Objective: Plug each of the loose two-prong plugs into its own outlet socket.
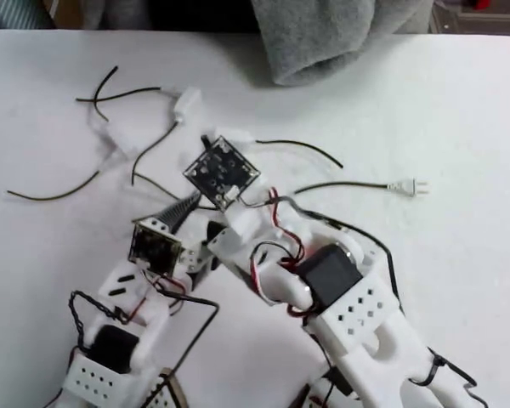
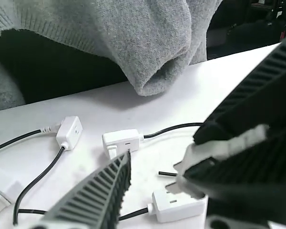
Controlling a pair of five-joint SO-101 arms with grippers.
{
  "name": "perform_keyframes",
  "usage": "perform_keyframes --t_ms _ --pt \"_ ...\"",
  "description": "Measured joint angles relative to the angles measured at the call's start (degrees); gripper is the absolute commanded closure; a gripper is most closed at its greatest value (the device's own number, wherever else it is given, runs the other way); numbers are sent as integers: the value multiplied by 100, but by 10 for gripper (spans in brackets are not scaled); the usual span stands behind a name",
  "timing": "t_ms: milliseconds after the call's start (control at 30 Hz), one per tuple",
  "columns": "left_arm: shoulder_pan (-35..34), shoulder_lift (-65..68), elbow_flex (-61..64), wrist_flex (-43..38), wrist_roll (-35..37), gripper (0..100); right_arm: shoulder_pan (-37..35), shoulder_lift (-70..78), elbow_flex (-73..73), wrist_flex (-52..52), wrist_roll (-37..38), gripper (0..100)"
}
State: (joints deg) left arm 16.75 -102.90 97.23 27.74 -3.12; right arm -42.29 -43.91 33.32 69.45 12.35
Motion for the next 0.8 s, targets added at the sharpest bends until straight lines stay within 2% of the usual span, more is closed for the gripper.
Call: perform_keyframes --t_ms 367,800 --pt "-475 0 0 0 0 755 0 -9 70 299 149 979" --pt "-536 0 0 0 -9 755 0 18 70 176 158 979"
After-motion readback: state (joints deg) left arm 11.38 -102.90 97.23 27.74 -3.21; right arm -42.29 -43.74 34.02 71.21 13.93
